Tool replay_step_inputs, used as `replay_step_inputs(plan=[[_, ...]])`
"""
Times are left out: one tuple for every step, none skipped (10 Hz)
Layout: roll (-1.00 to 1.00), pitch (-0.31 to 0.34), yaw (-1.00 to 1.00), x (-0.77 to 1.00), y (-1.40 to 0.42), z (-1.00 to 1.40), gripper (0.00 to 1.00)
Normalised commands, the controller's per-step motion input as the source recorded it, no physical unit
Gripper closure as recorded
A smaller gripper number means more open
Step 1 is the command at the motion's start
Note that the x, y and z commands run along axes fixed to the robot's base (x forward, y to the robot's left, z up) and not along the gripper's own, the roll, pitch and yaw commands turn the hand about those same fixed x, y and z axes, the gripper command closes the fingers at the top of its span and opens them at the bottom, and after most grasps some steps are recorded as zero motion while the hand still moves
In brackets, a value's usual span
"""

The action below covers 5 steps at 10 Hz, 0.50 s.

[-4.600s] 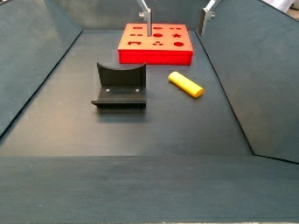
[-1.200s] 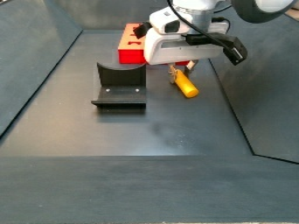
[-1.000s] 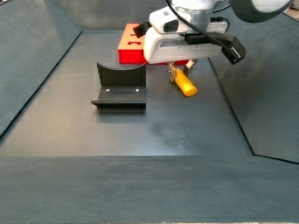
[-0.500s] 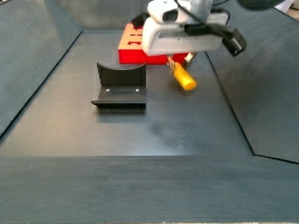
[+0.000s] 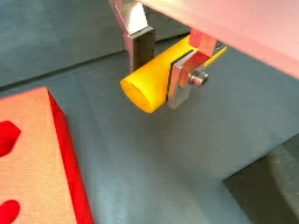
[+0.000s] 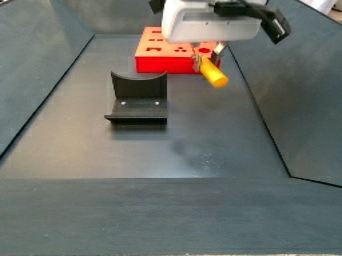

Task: Pick up the oval object. Move up. Place the oval object on the fixture. Regrasp the oval object. Move to above the board. Insert the oval object.
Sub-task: Place the oval object on the fixture.

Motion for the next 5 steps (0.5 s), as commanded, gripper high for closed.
replay_step_inputs(plan=[[-0.01, 0.02, 0.01, -0.01, 0.0, 1.0, 1.0], [-0.02, 0.028, 0.01, -0.01, 0.0, 1.0, 1.0], [-0.02, 0.039, 0.01, -0.01, -0.01, 1.0, 1.0], [-0.03, 0.041, 0.01, -0.01, -0.01, 1.0, 1.0], [-0.04, 0.041, 0.01, -0.02, -0.01, 1.0, 1.0]])
